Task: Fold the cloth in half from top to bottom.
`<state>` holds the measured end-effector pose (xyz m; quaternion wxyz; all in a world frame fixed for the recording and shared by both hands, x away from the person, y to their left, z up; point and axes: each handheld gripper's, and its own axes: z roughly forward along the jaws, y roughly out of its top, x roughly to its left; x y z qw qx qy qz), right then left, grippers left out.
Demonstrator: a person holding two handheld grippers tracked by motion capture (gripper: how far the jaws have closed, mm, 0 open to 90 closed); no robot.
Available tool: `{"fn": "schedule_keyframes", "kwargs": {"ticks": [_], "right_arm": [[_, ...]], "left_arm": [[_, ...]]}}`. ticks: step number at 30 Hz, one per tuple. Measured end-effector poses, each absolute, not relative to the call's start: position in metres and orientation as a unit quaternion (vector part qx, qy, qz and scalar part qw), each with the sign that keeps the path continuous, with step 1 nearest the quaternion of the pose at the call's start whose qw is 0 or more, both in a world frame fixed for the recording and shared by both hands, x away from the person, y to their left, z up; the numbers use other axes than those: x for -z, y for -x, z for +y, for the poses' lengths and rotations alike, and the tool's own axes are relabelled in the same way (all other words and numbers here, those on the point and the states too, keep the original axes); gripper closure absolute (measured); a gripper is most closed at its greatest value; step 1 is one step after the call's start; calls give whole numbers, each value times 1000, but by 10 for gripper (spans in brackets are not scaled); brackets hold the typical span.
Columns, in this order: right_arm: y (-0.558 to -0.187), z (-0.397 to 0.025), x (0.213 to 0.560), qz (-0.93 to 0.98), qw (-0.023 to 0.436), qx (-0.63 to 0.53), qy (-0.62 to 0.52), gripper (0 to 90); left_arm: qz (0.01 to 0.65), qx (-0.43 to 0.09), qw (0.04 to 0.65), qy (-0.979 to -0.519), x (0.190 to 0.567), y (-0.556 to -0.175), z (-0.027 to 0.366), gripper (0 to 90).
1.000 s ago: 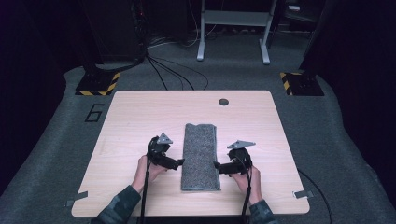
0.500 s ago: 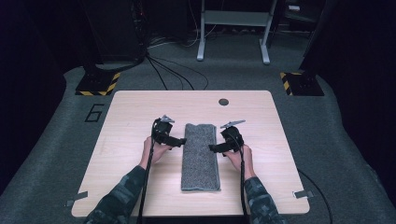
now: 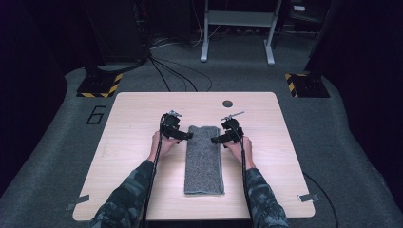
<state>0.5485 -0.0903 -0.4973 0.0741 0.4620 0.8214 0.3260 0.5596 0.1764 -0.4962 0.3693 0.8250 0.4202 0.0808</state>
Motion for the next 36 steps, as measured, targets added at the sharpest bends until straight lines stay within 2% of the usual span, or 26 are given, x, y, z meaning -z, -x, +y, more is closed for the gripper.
{"fn": "schedule_keyframes", "kwargs": {"ticks": [5,10,14,16,17,28,30,32,36], "right_arm": [[-564,-90,498,812,73,-326,-478,246],[-574,-88,499,810,88,-325,-480,359],[-581,-86,504,808,86,-318,-487,414],[-583,-87,504,812,93,-316,-482,462],[-583,-84,504,806,97,-317,-490,525],[-579,-76,503,818,117,-299,-477,687],[-578,-75,504,820,120,-299,-473,709],[-576,-74,504,822,123,-301,-467,745],[-572,-72,506,824,132,-306,-458,810]], "left_arm": [[425,-88,370,-821,498,-568,172,214],[434,-90,367,-818,502,-575,170,261],[436,-109,353,-821,503,-580,167,300],[434,-116,349,-822,504,-581,165,335],[434,-119,350,-821,505,-581,164,341],[426,-130,332,-832,510,-580,157,463],[421,-132,329,-835,509,-579,155,496],[421,-140,323,-836,509,-578,154,573],[420,-151,322,-835,509,-576,151,635]]}}
